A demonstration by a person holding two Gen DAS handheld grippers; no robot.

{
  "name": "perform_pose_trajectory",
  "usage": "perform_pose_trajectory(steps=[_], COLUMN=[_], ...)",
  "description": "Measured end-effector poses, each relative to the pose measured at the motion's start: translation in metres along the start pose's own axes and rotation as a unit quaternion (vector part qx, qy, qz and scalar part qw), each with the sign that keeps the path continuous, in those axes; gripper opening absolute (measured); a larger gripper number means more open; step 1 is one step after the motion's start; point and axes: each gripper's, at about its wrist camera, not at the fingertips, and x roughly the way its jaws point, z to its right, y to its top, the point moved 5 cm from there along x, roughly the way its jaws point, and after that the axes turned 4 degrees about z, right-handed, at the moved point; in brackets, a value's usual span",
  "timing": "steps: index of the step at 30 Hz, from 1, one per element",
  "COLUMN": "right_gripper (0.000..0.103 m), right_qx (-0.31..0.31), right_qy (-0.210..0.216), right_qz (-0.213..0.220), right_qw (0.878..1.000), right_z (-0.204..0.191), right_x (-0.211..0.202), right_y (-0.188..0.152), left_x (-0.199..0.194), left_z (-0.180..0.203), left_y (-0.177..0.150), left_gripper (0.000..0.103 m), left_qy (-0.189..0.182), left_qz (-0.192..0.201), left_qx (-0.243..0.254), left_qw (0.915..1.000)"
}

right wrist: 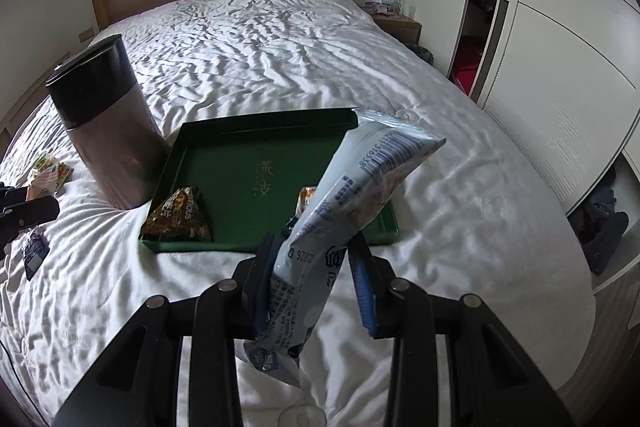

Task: Organize snacks
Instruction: 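Carry both packets over the green tray with both tools, then open both tools to drop the packets into the green tray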

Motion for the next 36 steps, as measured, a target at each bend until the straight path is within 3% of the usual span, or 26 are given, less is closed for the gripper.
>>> perform_pose_trajectory(steps=[7, 12, 23, 36], right_gripper=[0.059, 0.059, 0.059, 0.060], right_qx=[-0.011, -0.004, -0.008, -0.005], right_qy=[-0.007, -0.010, -0.019, -0.012], right_qz=[0.006, 0.006, -0.007, -0.033], right_qw=[1.000, 1.000, 1.000, 0.999], right_z=[0.004, 0.007, 0.011, 0.014], right_x=[0.060, 0.105, 0.170, 0.202], right_y=[0.047, 0.071, 0.078, 0.065], left_x=[0.061, 0.104, 0.178, 0.205], left_z=[-0.001, -0.004, -0.005, 0.003], left_y=[0.047, 0.063, 0.056, 0.043], left_gripper=[0.025, 0.025, 0.025, 0.025], left_qy=[0.014, 0.030, 0.048, 0.051], left_qz=[-0.002, -0.007, -0.026, -0.044], left_qx=[0.003, 0.003, 0.001, 0.008], left_qw=[0.9999, 0.9995, 0.9985, 0.9977])
